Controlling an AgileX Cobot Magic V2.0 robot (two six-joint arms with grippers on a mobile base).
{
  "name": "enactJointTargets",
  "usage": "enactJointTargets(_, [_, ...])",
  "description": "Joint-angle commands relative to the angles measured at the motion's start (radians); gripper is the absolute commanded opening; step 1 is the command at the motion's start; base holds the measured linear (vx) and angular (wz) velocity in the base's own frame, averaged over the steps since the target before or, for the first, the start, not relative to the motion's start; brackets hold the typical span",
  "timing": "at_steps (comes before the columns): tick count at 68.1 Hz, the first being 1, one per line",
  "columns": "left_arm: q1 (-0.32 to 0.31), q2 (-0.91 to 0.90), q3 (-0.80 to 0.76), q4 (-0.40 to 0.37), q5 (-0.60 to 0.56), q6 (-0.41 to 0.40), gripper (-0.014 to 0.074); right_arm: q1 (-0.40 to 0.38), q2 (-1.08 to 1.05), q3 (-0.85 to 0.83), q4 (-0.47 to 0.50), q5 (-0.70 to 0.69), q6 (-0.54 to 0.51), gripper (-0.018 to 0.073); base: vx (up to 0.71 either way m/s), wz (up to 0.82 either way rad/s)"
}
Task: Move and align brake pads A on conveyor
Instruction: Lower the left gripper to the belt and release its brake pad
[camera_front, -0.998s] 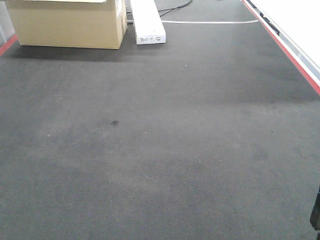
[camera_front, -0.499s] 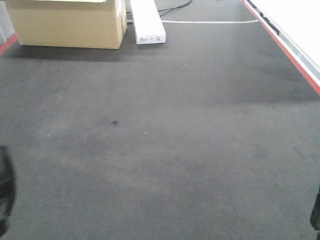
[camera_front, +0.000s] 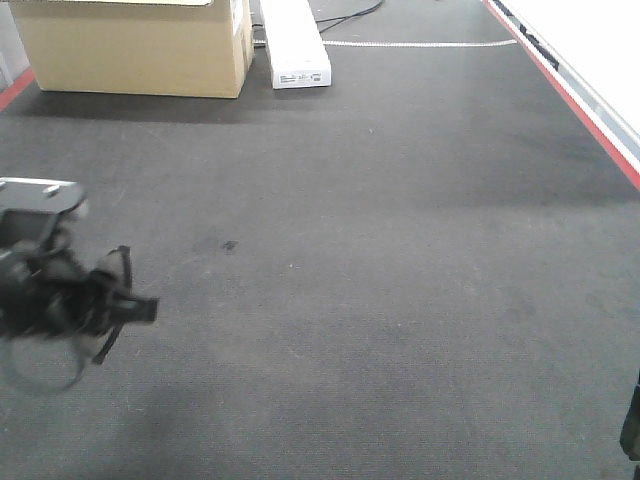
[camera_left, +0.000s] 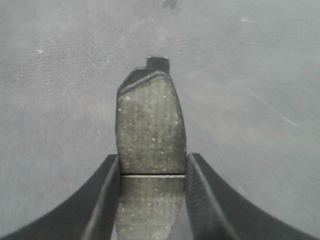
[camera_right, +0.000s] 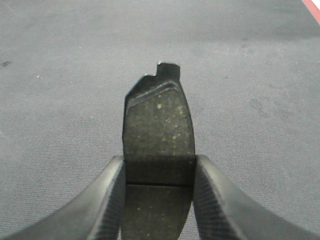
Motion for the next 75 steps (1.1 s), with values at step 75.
enactJointTargets(75, [0.227,0.391,-0.179,-0.019,0.122,0.105,0.0038,0.0,0.005,-0.032,-0.008,-0.097,-0.003,-0.001,0.0,0.0])
